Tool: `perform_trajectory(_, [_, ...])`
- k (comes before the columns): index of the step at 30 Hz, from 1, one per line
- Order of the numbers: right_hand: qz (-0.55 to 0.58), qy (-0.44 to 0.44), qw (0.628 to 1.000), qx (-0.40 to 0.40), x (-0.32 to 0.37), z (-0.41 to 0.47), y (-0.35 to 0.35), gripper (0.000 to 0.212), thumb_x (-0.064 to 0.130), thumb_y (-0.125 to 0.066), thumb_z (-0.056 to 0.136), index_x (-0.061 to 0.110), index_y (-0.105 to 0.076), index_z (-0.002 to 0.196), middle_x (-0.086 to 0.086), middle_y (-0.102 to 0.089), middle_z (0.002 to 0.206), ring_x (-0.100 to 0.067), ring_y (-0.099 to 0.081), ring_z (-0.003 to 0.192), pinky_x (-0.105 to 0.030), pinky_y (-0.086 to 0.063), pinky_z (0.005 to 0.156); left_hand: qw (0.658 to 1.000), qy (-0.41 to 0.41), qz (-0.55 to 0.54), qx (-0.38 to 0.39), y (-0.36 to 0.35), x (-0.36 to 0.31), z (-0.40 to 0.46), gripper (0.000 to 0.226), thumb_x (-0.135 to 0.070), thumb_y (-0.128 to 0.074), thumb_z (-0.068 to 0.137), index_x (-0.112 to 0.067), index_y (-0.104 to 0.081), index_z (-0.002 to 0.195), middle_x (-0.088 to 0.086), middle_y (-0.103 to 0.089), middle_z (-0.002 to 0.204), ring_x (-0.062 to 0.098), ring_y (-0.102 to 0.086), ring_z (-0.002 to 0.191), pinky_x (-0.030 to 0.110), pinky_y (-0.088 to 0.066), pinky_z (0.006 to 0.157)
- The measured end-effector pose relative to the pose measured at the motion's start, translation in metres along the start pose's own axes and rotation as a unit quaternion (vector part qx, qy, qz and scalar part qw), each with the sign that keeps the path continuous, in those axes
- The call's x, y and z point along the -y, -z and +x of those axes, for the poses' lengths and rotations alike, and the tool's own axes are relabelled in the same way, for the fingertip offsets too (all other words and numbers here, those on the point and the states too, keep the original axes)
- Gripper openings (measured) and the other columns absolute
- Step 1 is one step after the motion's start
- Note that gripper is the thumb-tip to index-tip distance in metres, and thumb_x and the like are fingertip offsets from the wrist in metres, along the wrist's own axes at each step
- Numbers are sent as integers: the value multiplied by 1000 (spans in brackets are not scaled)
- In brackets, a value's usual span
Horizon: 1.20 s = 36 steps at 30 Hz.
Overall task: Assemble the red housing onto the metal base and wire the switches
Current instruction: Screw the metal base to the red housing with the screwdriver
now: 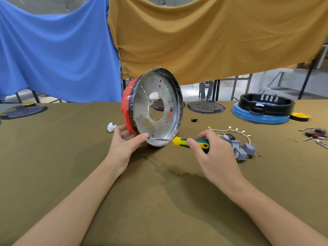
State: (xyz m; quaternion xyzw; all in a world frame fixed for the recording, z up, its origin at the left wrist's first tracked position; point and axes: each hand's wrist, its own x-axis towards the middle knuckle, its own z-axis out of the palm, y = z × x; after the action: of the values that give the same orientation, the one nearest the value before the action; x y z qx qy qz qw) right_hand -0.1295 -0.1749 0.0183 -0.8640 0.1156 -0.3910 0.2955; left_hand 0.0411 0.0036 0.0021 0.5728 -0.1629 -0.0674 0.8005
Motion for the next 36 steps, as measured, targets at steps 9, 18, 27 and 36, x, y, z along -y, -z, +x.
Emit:
perform_trajectory(9, [72, 55, 995, 32, 10, -3, 1, 25, 9, -66, 90, 21, -52, 106, 0, -45, 105, 1, -48, 90, -4, -38, 71, 998, 28, -60, -8, 1, -4, 0, 57, 3, -77, 79, -11, -47, 126, 14, -70, 120, 17, -73, 100, 22, -58, 72])
perform_trajectory(18, [-45, 90, 994, -29, 10, -4, -2, 21, 33, -65, 91, 14, -57, 88, 5, -52, 73, -10, -43, 61, -21, -31, 57, 999, 29, -44, 10, 1, -1, 2, 52, 4, -76, 80, -15, -48, 120, 18, -64, 130, 23, -68, 113, 27, -56, 84])
perform_trajectory(27, [-67, 41, 996, -44, 11, -4, -5, 36, 44, -59, 93, 14, -55, 74, 2, -49, 47, -22, -49, 46, -34, -40, 50, 999, 21, -46, 18, 1, -2, 0, 65, -1, -83, 67, -14, -47, 120, 21, -59, 136, 27, -65, 119, 32, -55, 88])
perform_trajectory(36, [7, 121, 992, 43, 11, -5, -1, 14, 20, -69, 89, 18, -59, 98, 7, -50, 91, -8, -51, 72, -11, -38, 63, 995, 40, -90, 12, 3, -5, 1, 59, 9, -67, 85, -4, -43, 138, 21, -64, 130, 24, -70, 109, 36, -56, 96])
